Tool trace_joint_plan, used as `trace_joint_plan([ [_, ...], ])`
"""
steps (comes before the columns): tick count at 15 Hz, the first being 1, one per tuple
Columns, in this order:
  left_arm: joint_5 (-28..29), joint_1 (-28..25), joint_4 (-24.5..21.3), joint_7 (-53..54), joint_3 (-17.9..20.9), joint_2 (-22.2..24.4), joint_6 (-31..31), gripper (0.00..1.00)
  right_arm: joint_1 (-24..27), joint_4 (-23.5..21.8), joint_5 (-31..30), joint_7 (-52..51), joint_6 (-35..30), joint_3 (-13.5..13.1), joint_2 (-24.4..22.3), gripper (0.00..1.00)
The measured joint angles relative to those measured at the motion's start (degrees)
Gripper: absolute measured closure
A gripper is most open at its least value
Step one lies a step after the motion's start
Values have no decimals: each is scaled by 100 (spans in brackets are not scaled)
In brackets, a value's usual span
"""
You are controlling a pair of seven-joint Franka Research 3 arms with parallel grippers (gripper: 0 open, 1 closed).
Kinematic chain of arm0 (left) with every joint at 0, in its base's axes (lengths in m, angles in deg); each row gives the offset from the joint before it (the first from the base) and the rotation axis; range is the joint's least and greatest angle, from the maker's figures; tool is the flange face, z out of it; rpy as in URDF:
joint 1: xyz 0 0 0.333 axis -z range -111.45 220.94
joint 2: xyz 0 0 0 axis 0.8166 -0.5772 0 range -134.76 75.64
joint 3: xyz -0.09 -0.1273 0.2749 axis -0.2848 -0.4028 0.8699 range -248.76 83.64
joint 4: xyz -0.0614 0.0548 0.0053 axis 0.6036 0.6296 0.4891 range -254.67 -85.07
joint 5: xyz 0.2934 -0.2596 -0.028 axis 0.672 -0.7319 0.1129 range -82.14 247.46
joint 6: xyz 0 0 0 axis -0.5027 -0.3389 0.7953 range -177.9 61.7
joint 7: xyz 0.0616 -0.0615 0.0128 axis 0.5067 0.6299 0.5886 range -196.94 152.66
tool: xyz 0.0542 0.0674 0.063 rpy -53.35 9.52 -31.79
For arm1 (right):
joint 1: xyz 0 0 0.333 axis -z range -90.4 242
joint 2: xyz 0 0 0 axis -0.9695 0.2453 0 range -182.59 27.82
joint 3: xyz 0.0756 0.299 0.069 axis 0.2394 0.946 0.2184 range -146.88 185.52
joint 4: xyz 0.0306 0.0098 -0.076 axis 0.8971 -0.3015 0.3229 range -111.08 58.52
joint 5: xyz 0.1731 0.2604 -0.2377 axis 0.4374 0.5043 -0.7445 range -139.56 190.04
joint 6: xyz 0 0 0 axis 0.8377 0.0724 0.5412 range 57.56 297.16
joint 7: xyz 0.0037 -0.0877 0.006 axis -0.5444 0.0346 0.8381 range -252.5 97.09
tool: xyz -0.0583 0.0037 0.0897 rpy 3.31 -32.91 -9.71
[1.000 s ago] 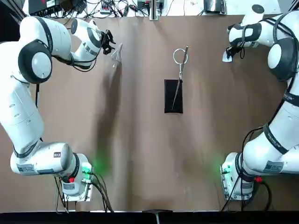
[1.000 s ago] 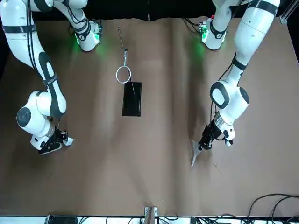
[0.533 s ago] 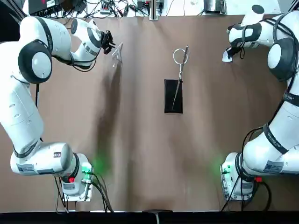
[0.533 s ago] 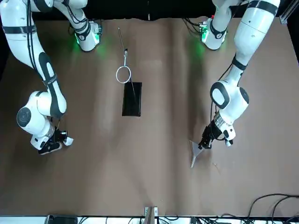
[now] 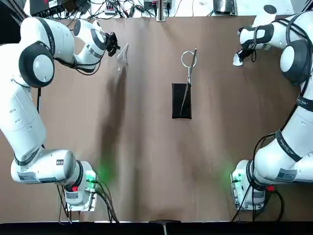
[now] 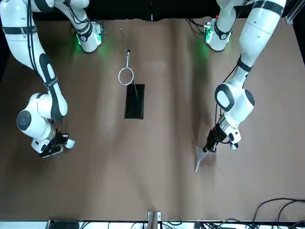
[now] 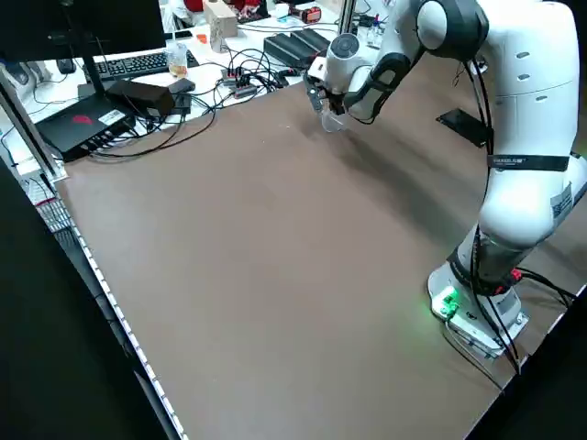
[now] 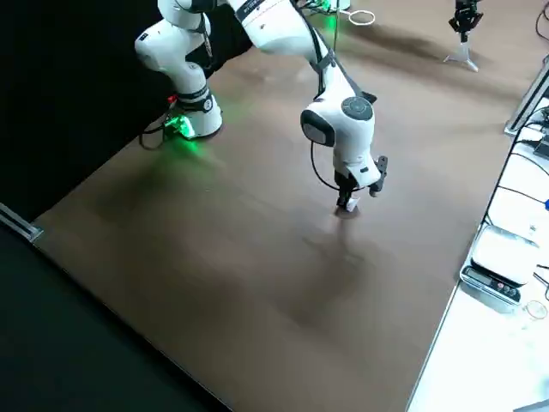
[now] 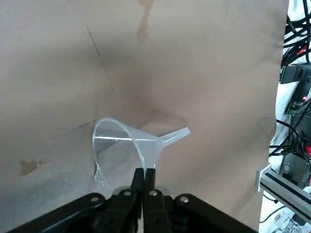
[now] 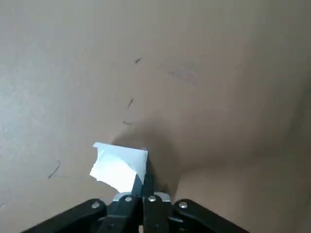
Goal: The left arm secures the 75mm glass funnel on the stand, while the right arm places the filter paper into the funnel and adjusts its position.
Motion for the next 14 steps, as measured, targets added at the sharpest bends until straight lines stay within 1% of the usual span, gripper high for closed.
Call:
trace_joint_plan([
  [2,0,-8,8,0,0,4,-9,97,-34,73,0,1,-348,5,-63,99],
  [4,0,-14,23,-8,-1,51,-21,97,-66,137,0,1,-831,6,-252,99],
  [7,-100,-46,4,-217,-6,251,-21,97,-82,217,0,1,-1710,6,-782,99],
  [10,-142,-44,-83,-736,-36,532,-13,97,-102,295,1,3,-2646,8,-1318,99],
  [12,-142,-28,-192,-1027,-63,743,-2,97,-179,315,4,84,-3122,9,-1556,99],
  [14,-143,-25,-264,-1231,-122,978,187,97,-303,369,4,261,-3642,13,-1757,99],
])
